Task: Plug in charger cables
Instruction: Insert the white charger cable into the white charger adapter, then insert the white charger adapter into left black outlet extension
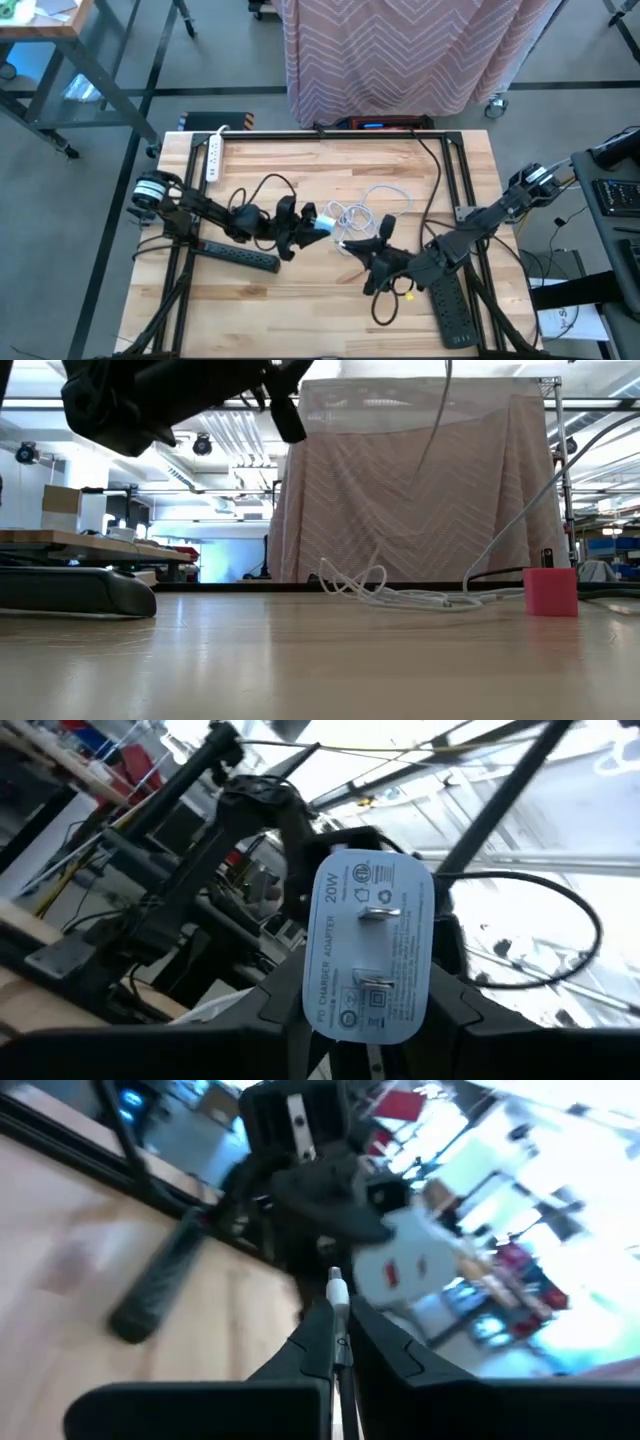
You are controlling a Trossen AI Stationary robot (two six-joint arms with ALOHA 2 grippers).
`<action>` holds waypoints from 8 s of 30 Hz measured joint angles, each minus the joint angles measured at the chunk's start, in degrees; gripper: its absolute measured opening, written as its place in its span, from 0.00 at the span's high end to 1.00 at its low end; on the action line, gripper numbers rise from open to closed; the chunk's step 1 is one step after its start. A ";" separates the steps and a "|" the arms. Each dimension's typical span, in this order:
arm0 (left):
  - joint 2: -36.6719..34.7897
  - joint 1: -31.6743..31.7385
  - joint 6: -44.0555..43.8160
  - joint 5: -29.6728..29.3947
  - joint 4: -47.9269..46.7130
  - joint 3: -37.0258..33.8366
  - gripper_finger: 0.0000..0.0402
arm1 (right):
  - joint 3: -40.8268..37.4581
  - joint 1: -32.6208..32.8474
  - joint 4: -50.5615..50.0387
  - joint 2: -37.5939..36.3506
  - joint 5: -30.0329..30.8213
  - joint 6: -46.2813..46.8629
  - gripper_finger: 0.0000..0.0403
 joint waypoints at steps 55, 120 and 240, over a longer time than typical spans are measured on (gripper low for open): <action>-2.03 -0.87 -2.05 1.53 -3.78 -0.97 0.74 | 4.99 -0.88 1.31 5.43 9.64 -13.93 0.99; -18.07 -5.92 49.27 -9.31 -39.81 10.65 0.75 | 11.70 -15.15 -1.83 0.25 -28.23 26.79 0.56; -20.18 -12.55 9.85 3.74 -153.39 19.31 0.29 | 11.55 -18.19 -29.49 5.58 -34.35 31.40 0.74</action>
